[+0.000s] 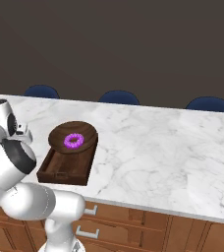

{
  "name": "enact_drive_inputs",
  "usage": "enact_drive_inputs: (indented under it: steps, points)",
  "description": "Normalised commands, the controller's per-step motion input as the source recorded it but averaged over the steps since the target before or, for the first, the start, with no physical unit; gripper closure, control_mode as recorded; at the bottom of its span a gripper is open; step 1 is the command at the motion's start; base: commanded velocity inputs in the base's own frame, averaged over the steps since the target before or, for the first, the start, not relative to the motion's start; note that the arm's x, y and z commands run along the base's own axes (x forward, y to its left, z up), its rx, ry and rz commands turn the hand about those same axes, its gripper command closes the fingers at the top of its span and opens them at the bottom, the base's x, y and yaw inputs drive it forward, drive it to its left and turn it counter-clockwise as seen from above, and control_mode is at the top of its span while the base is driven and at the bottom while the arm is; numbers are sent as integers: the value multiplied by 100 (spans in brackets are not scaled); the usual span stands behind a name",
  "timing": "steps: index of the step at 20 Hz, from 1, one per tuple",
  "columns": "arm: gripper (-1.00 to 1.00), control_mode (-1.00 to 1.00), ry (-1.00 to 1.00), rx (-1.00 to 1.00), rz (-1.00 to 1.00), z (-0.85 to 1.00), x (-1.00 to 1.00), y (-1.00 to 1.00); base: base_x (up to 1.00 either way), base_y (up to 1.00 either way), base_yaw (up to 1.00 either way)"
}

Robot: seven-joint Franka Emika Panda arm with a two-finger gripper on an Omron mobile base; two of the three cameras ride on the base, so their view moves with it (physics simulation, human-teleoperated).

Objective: Place the bowl with donut and the cupcake onto the tray.

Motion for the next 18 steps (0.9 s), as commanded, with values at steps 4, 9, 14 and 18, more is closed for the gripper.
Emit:
enact_drive_inputs:
  steps: [4, 9, 14, 18]
  points:
    - [-100, -100, 0, 0, -7, -11, 2, 7, 0, 0, 0]
    - [-100, -100, 0, 0, -3, -12, 4, 2, 0, 0, 0]
    - [-100, -100, 0, 0, 0, -14, 4, 0, 0, 0, 0]
    - [-100, -100, 0, 0, 0, -9, 13, 0, 0, 0, 0]
